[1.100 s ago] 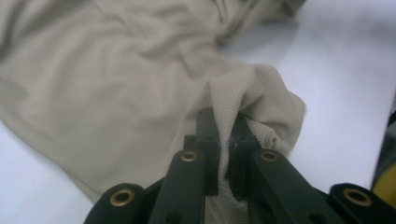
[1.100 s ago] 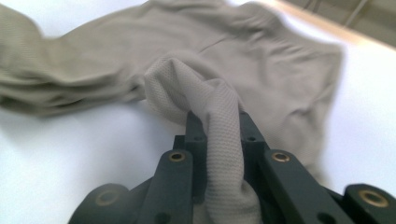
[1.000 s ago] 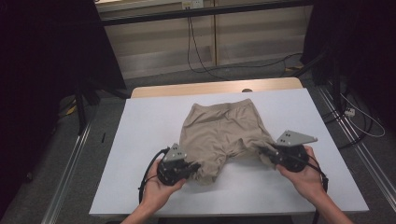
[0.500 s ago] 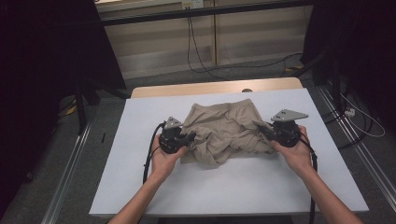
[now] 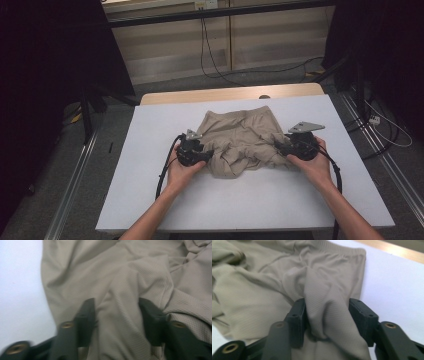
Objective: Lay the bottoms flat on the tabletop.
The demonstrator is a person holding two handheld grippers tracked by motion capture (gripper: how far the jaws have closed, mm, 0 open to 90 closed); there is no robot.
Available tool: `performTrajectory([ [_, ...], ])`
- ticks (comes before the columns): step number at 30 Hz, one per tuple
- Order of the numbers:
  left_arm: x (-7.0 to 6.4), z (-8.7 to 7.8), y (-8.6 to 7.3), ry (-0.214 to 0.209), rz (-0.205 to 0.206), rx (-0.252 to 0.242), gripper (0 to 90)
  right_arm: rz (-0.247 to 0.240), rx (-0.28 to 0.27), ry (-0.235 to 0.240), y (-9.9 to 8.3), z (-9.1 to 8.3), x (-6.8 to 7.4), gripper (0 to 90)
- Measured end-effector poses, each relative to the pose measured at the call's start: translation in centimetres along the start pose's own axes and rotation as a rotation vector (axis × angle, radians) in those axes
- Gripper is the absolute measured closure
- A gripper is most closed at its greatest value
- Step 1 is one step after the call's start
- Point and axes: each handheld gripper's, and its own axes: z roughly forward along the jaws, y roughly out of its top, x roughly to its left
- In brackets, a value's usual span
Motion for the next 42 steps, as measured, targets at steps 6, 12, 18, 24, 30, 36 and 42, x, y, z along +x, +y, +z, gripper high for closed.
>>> performTrajectory([
  [6, -0.6, -4.2, 0.3, -0.006, -0.011, -0.115, 29.4, 0.033, -0.075, -0.005, 0.2, -2.6, -0.3, 27.3],
  [12, -2.7, -6.7, -0.9, -0.060, 0.066, -0.126, 35.6, 0.013, -0.102, 0.008, -0.2, -5.0, 1.1, 23.0],
  [18, -7.8, -4.4, -1.3, -0.249, 0.202, -0.061, 63.9, -0.022, -0.098, 0.068, -1.6, -5.9, 3.2, 29.5],
  [24, -9.6, 0.0, -1.2, -0.188, 0.283, 0.022, 42.4, -0.043, -0.063, 0.102, -1.8, -4.7, 4.0, 34.0],
  [30, -9.9, 1.0, -1.3, -0.111, 0.311, 0.022, 70.0, -0.065, -0.059, 0.106, -1.6, -4.2, 4.4, 35.1],
  [36, -9.0, -0.2, -1.0, -0.143, 0.279, 0.008, 86.2, -0.083, -0.044, 0.104, -1.4, -3.1, 5.2, 35.2],
  [42, -9.2, -4.3, -1.6, -0.235, 0.263, -0.032, 86.2, -0.082, -0.035, 0.111, -1.1, -2.5, 5.4, 36.7],
])
